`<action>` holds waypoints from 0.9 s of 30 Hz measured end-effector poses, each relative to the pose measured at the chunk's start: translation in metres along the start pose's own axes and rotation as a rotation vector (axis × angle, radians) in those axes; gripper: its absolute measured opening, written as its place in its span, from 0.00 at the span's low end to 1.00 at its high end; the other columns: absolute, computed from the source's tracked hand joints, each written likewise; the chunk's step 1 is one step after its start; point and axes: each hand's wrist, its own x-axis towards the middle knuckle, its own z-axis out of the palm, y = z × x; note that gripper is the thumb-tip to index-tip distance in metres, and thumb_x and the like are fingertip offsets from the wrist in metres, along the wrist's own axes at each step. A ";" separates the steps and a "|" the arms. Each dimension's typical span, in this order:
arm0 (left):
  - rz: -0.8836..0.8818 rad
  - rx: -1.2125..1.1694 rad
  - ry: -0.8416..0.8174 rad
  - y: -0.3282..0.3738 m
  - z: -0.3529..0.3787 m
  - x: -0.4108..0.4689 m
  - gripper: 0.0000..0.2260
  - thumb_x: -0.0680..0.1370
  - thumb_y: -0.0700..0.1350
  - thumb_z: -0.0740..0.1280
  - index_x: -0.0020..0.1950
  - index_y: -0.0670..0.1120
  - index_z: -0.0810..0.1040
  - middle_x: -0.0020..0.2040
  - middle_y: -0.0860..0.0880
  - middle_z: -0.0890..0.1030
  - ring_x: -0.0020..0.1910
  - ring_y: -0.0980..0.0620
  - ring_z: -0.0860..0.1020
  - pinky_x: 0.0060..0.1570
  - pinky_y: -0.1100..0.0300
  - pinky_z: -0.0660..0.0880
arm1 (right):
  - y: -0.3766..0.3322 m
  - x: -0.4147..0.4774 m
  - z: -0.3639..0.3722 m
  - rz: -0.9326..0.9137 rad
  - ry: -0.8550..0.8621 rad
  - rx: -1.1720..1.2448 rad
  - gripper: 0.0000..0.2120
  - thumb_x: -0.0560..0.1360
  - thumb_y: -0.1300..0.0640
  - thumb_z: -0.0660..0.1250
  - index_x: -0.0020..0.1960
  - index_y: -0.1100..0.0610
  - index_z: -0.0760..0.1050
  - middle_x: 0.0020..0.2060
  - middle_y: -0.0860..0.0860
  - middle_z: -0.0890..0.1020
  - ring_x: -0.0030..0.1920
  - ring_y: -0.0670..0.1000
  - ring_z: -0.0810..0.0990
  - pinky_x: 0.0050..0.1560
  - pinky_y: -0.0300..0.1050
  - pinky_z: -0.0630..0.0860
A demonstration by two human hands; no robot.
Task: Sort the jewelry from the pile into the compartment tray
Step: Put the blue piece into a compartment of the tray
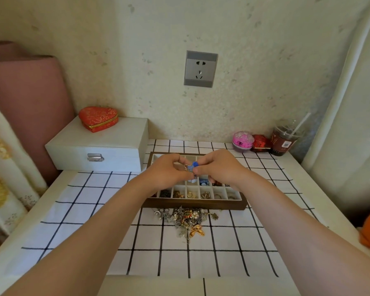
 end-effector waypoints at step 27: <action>0.235 0.635 0.106 -0.011 0.010 -0.004 0.13 0.79 0.49 0.68 0.63 0.54 0.79 0.49 0.55 0.74 0.48 0.55 0.75 0.50 0.58 0.73 | 0.000 -0.003 0.019 -0.108 0.118 -0.530 0.03 0.75 0.50 0.72 0.49 0.45 0.82 0.43 0.39 0.80 0.49 0.46 0.80 0.44 0.41 0.72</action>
